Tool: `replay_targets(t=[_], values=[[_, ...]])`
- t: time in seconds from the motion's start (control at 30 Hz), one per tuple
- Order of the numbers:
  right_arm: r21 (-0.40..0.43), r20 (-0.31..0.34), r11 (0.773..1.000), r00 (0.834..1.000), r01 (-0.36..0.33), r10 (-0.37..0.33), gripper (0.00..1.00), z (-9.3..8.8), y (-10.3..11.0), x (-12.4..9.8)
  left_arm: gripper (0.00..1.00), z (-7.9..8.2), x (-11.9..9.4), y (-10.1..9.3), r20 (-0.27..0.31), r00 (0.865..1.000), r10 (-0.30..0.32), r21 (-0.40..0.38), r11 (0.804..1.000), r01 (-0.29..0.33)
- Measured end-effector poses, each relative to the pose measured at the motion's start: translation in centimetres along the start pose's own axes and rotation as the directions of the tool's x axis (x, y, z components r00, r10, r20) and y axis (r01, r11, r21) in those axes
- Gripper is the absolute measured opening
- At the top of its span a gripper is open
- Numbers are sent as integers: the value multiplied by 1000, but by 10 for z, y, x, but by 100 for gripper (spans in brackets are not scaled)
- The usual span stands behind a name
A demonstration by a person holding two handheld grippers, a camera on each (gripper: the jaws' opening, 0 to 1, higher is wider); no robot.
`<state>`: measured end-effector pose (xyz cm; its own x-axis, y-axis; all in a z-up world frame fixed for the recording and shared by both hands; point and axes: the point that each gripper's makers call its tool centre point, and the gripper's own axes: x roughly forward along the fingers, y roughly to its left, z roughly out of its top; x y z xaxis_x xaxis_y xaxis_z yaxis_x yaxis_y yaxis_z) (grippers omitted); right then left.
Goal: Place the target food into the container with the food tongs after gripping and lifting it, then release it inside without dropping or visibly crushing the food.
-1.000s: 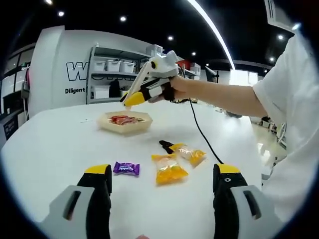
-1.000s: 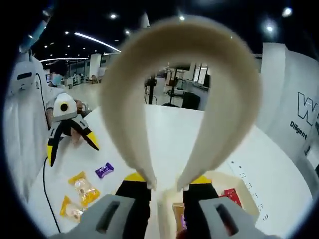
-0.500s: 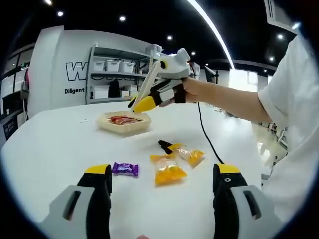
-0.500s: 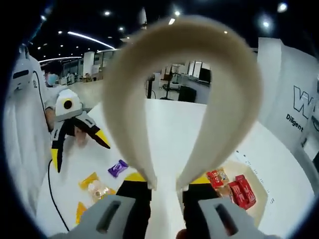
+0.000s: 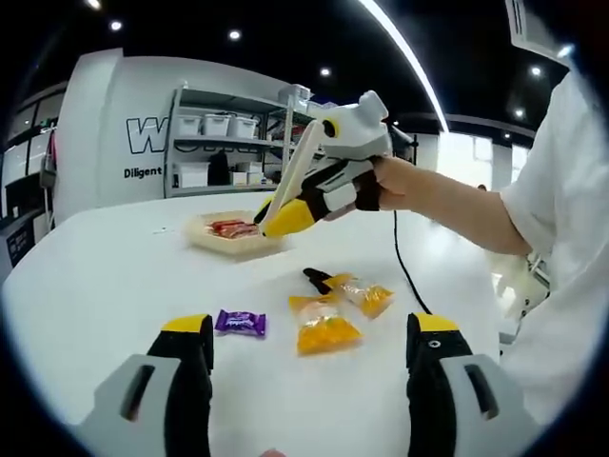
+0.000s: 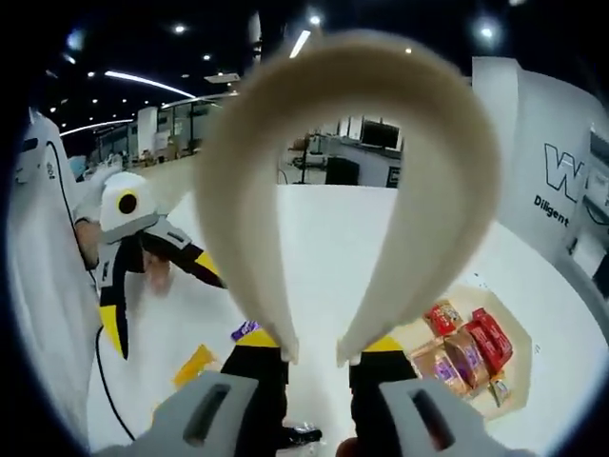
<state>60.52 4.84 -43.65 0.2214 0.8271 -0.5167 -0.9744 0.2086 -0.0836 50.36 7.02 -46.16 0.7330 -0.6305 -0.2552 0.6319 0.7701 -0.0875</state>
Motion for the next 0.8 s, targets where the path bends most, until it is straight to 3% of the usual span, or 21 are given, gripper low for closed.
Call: replay_targets(t=[0.37, 0.8], values=[[102, 7, 994, 999, 43, -44, 19, -5, 6, 9, 83, 0, -2, 3, 5, 1000, 12, -11, 1000, -12], [136, -20, 988, 998, 70, -67, 19, -10, 27, 27, 83, -1, -6, 8, 10, 1000, 24, -18, 1000, -24]])
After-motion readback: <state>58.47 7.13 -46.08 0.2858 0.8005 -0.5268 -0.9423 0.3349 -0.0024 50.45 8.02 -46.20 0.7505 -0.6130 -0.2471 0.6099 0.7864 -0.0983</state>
